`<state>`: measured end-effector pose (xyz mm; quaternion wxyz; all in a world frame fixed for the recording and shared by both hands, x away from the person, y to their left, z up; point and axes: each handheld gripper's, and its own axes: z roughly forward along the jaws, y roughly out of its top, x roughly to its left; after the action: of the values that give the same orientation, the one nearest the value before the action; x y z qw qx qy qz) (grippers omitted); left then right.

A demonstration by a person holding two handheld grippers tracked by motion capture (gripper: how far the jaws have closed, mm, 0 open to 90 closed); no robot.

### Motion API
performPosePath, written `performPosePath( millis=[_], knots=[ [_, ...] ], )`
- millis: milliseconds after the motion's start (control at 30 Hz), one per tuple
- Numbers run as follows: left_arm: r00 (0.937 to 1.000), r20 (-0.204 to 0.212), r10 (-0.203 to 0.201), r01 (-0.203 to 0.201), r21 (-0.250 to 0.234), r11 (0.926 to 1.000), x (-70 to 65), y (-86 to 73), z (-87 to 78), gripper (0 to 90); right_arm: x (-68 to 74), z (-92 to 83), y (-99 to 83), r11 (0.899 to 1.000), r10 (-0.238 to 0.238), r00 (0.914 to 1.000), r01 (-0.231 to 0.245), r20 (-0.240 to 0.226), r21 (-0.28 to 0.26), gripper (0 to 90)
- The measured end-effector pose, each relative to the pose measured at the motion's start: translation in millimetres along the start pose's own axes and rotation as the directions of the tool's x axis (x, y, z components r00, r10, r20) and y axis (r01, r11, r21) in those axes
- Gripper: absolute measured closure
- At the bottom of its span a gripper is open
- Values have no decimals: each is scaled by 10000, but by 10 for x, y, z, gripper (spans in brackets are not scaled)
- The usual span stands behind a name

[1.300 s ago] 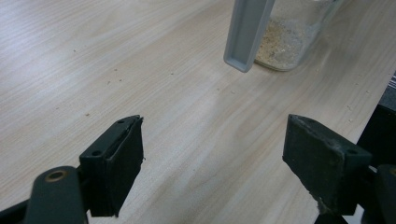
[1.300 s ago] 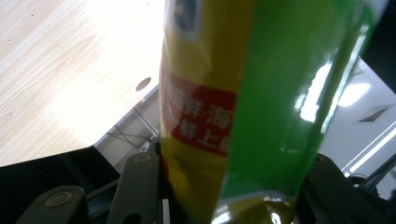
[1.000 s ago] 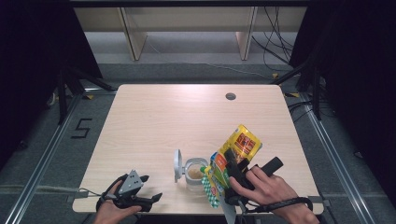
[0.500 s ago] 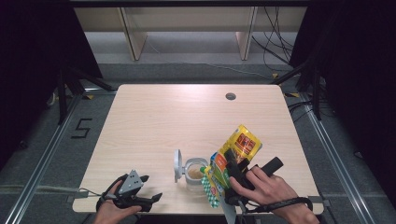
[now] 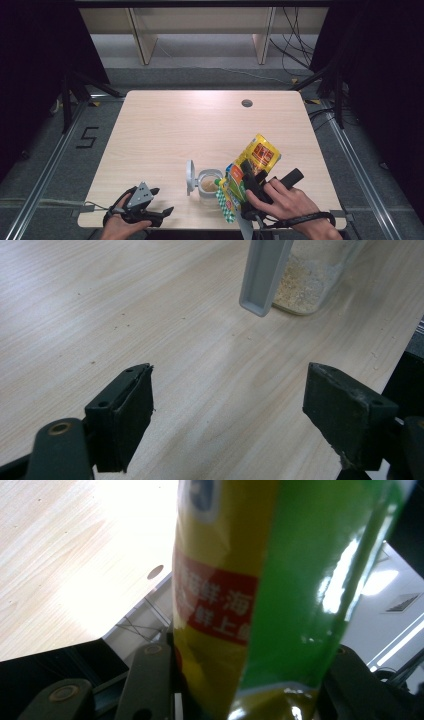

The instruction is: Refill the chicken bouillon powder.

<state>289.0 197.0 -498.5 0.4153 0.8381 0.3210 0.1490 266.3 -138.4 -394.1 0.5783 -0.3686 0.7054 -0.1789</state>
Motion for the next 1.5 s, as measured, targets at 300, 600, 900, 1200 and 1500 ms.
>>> performPosePath(
  millis=[300,600,900,1200,1500],
  knots=[
    [9998,36,-211,211,62,9998,-8,-12,-4,194,-6,-6,-3,10000,-94,9999,94,41,-12,601],
    [10000,14,-80,80,246,9997,9,-14,-14,194,-2,-33,6,9999,-113,9999,113,50,2,604],
    [9998,23,-180,180,75,9998,-6,-22,-2,194,-26,-30,-11,9980,-638,9979,639,137,-36,605],
    [9999,13,-155,155,67,9999,-1,-14,9,194,-24,-37,-12,9982,-600,9981,600,141,-24,606],
    [9999,-3,-110,110,91,9999,0,-12,11,194,-36,-45,-15,9973,-726,9972,728,162,-101,607]
  ],
)
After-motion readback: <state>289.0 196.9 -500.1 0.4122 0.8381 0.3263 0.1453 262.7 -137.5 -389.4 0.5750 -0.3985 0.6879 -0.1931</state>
